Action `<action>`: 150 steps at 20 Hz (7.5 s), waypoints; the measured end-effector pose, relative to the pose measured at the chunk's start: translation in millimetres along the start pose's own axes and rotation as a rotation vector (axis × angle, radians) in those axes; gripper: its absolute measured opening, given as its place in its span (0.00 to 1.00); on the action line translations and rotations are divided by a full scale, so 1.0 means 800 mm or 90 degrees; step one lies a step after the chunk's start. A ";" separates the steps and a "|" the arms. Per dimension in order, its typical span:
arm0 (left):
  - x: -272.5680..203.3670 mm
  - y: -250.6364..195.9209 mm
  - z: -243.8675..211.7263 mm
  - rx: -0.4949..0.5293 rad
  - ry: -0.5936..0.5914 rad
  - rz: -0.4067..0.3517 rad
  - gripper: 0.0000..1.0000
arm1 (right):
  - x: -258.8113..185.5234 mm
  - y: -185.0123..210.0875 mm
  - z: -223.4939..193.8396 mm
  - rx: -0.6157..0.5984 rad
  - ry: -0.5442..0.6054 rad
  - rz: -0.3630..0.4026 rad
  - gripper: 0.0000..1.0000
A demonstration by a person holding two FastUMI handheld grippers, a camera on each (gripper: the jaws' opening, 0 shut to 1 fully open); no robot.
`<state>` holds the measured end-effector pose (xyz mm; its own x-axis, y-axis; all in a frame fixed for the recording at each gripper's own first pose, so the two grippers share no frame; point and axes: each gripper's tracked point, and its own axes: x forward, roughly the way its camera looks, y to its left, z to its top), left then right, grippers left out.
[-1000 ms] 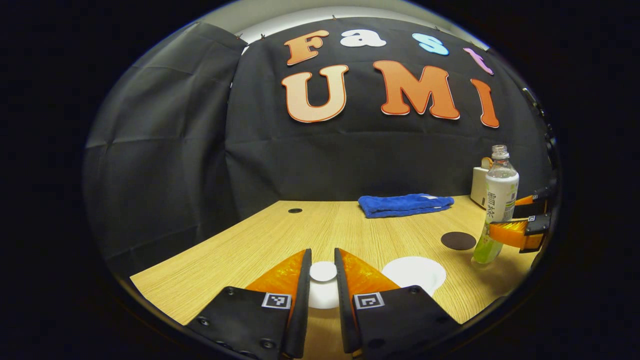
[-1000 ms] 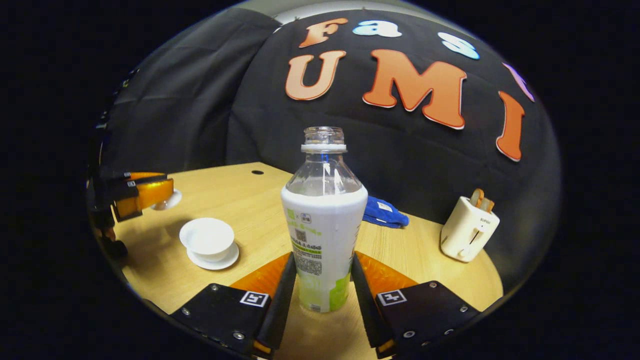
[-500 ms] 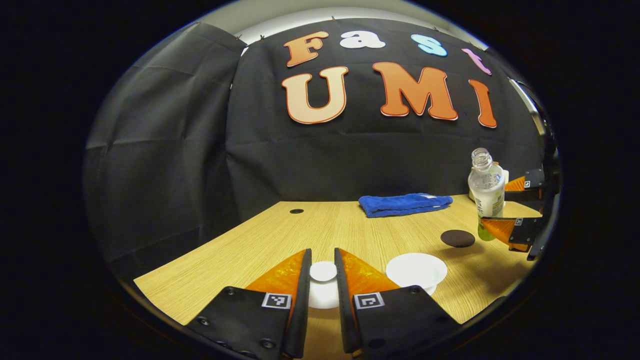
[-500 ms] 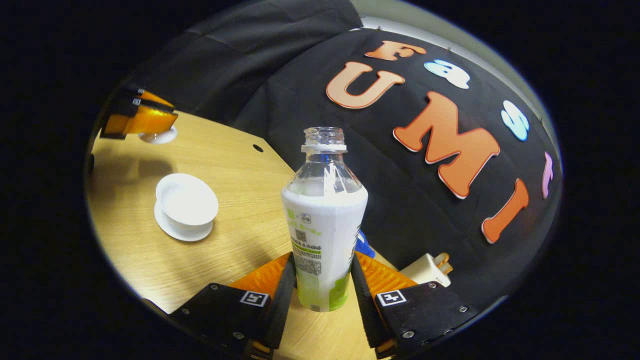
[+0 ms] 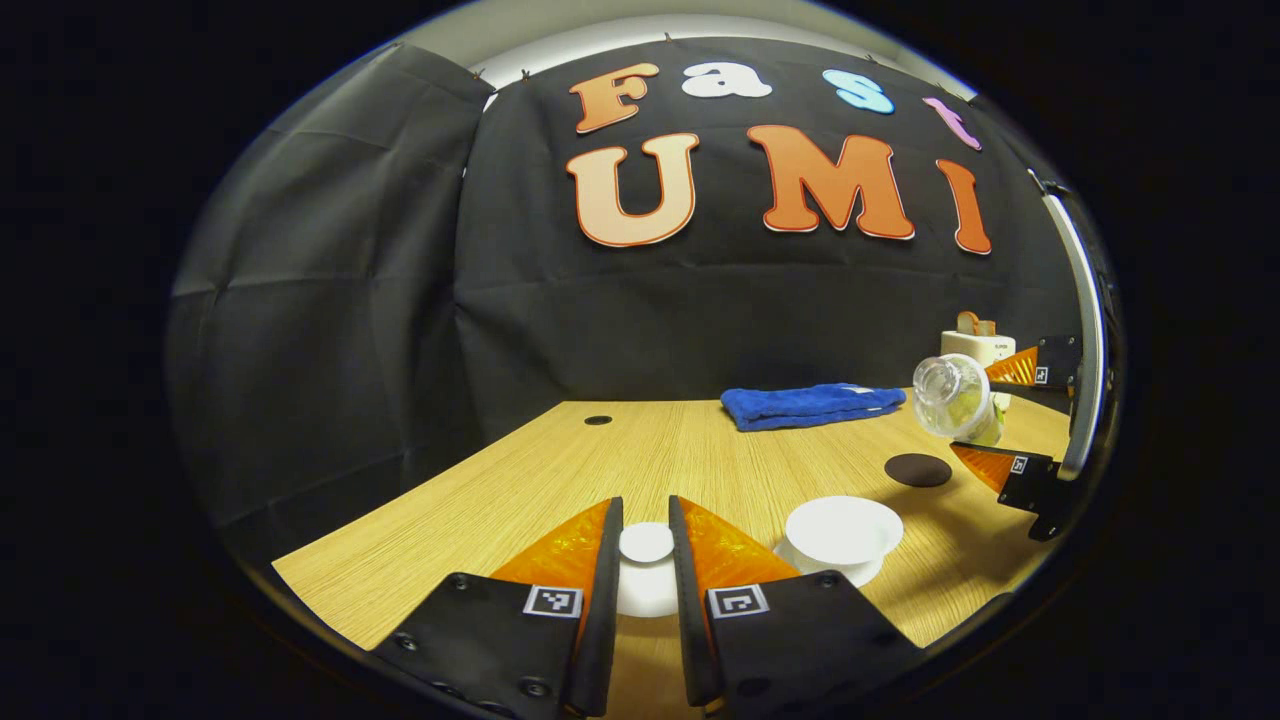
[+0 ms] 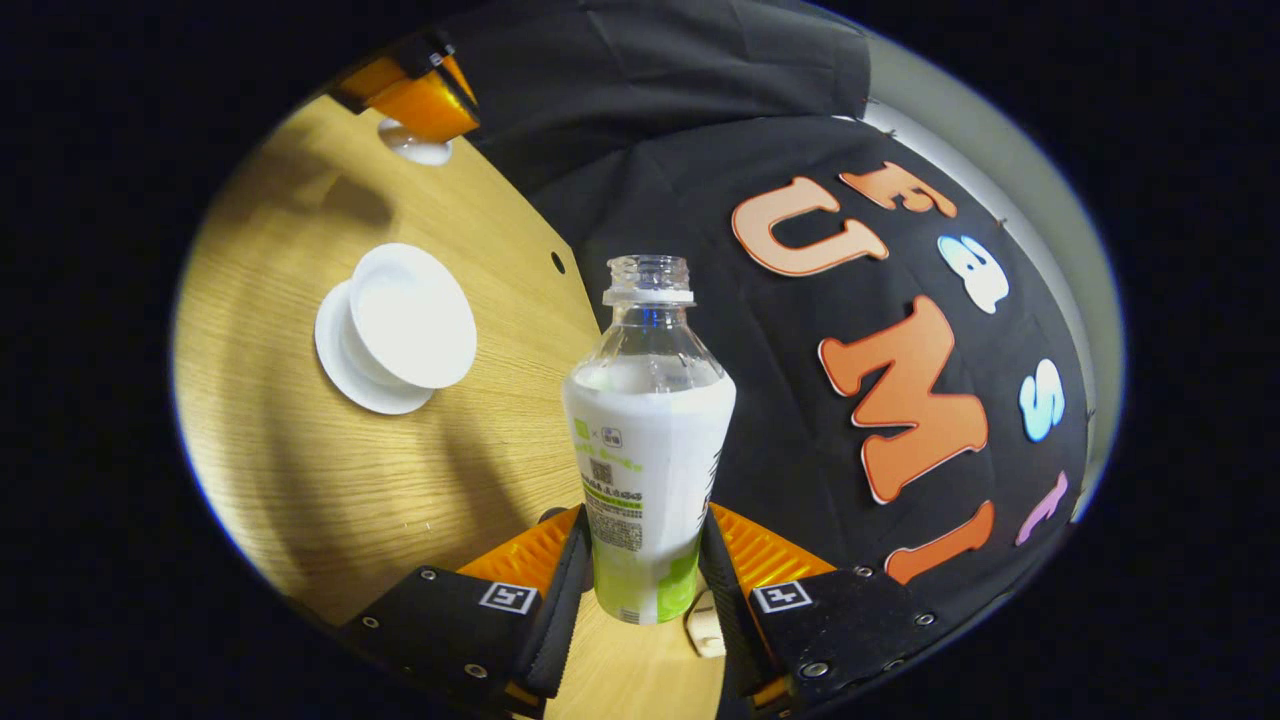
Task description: Open the teacup lid with one hand, grasp the water bottle and pour water into the teacup with the other hand; after pouring, place the water bottle on the coaster and then close the teacup lid.
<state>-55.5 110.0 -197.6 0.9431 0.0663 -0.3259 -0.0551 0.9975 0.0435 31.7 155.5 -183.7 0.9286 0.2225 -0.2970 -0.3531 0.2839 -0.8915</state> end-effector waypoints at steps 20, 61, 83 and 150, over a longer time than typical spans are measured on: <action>0.001 0.018 -0.006 0.009 0.008 0.013 0.31 | 0.016 -0.015 0.016 -0.334 -0.060 -0.090 0.64; -0.018 0.016 0.007 0.017 -0.004 0.016 0.32 | 0.015 -0.051 0.053 -0.613 -0.176 -0.254 0.63; -0.018 -0.016 0.035 -0.018 -0.047 -0.027 0.32 | 0.040 0.014 0.008 -0.037 -0.125 -0.019 0.64; 0.014 -0.203 0.119 -0.021 -0.129 -0.137 0.98 | -0.089 -0.093 -0.185 0.801 -0.061 -0.096 0.96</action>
<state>-4.6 -53.2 -118.6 0.9804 -0.1490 -0.1292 0.1453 0.9887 -0.0381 8.4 -19.9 -146.9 0.9755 0.1619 -0.1492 -0.1574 0.9867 0.0414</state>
